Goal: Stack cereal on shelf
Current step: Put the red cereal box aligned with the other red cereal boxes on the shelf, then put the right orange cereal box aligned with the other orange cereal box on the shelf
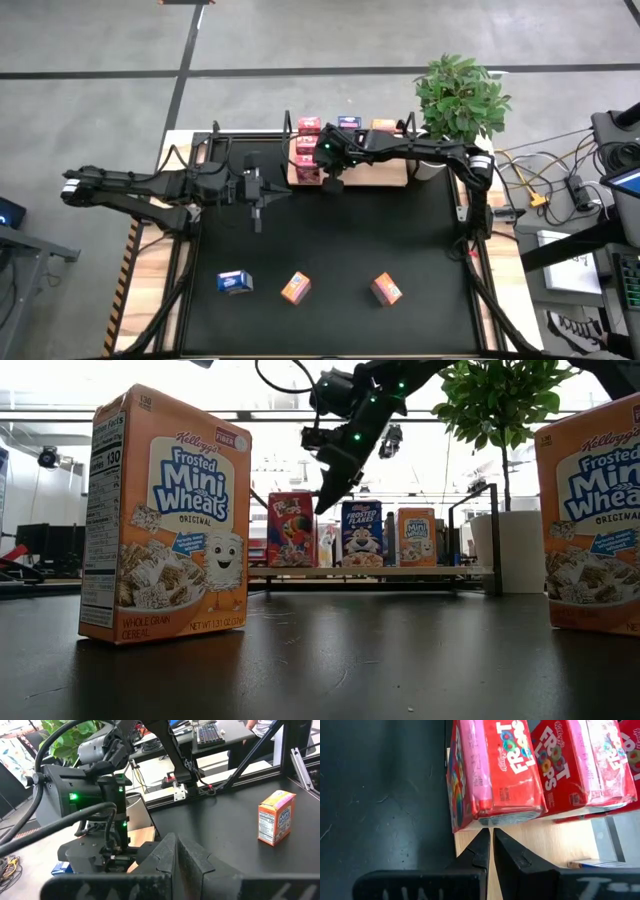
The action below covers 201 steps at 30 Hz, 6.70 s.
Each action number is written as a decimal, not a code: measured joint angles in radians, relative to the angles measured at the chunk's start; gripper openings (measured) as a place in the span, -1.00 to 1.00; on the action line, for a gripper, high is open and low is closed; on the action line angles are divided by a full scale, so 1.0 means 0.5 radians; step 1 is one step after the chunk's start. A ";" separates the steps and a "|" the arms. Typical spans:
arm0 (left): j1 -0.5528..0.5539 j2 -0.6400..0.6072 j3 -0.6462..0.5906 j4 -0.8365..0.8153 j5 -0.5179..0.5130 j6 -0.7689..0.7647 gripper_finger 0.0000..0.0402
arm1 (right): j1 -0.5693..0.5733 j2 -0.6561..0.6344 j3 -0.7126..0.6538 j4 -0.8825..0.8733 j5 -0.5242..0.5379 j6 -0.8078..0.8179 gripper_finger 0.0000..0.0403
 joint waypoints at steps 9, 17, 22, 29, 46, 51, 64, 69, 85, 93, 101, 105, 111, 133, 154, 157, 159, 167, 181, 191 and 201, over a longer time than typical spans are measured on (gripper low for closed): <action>0.000 0.001 0.000 0.000 0.000 -0.048 -1.00 | 0.026 -0.128 0.000 -0.141 0.002 0.070 -0.94; -0.036 0.051 0.000 0.002 0.010 -0.190 -1.00 | 0.350 -0.424 0.001 -0.490 -0.001 0.348 -0.94; -0.124 0.081 -0.004 0.022 0.029 -0.229 -1.00 | 0.707 -0.625 -0.134 -0.527 -0.002 0.668 -0.94; -0.250 0.092 -0.004 0.038 0.032 -0.256 -1.00 | 1.249 -0.781 -0.460 -0.350 0.120 1.388 -0.94; -0.286 0.108 -0.005 0.068 0.042 -0.209 -1.00 | 2.076 -0.738 -0.631 -0.447 0.743 2.764 -0.92; -0.285 0.110 -0.005 0.058 0.043 -0.167 -1.00 | 2.122 -0.689 -0.636 -0.456 0.738 2.888 -0.71; -0.285 0.111 0.004 0.214 0.043 0.170 -1.00 | 2.073 -0.525 -0.636 -0.700 0.756 2.903 0.28; -0.285 0.111 0.010 0.253 0.043 0.280 -1.00 | 2.050 -0.555 -0.629 -0.719 0.748 2.989 0.45; -0.285 0.110 0.012 0.331 0.044 0.441 -1.00 | 2.042 -0.432 -0.621 -0.753 0.637 3.122 0.34; -0.284 0.110 0.013 0.352 0.044 0.494 -1.00 | 2.041 -0.422 -0.623 -0.742 0.628 3.199 0.06; -0.284 0.111 0.013 0.343 0.044 0.476 -1.00 | 2.041 -0.426 -0.623 -0.696 0.628 3.194 -0.19; -0.285 0.111 0.013 0.339 0.046 0.398 -1.00 | 2.023 -0.452 -0.623 -0.693 0.631 3.141 -0.25; -0.285 0.112 -0.011 0.340 0.128 0.214 -1.00 | 1.890 -0.524 -0.623 -0.693 0.646 2.885 -0.26; -0.388 0.113 -0.097 0.376 0.185 -0.294 -1.00 | 0.308 -0.857 -0.621 -0.696 0.643 0.902 -0.27; -0.406 0.107 -0.093 0.430 0.146 -0.286 -1.00 | 0.005 -0.749 -0.622 -0.558 0.539 0.545 -0.10; -0.406 0.106 -0.093 0.440 0.146 -0.286 -1.00 | -0.019 -0.715 -0.622 -0.554 0.541 0.530 -0.03; -0.406 0.106 -0.092 0.440 0.146 -0.286 -1.00 | -0.027 -0.691 -0.622 -0.554 0.545 0.504 -0.01; -0.407 0.105 -0.092 0.439 0.145 -0.278 -1.00 | -0.027 -0.677 -0.594 -0.557 0.546 0.472 0.00; -0.406 0.066 -0.090 0.396 0.143 -0.130 -1.00 | 0.040 -0.684 -0.282 -0.795 0.540 0.458 -0.01; -0.407 0.052 -0.016 0.369 -0.368 0.187 -1.00 | 0.124 -0.687 -0.169 -0.820 0.540 0.808 -0.46; -0.404 0.002 -0.009 0.218 -0.732 0.385 -1.00 | 0.246 -0.700 -0.249 -0.858 0.821 1.620 -0.94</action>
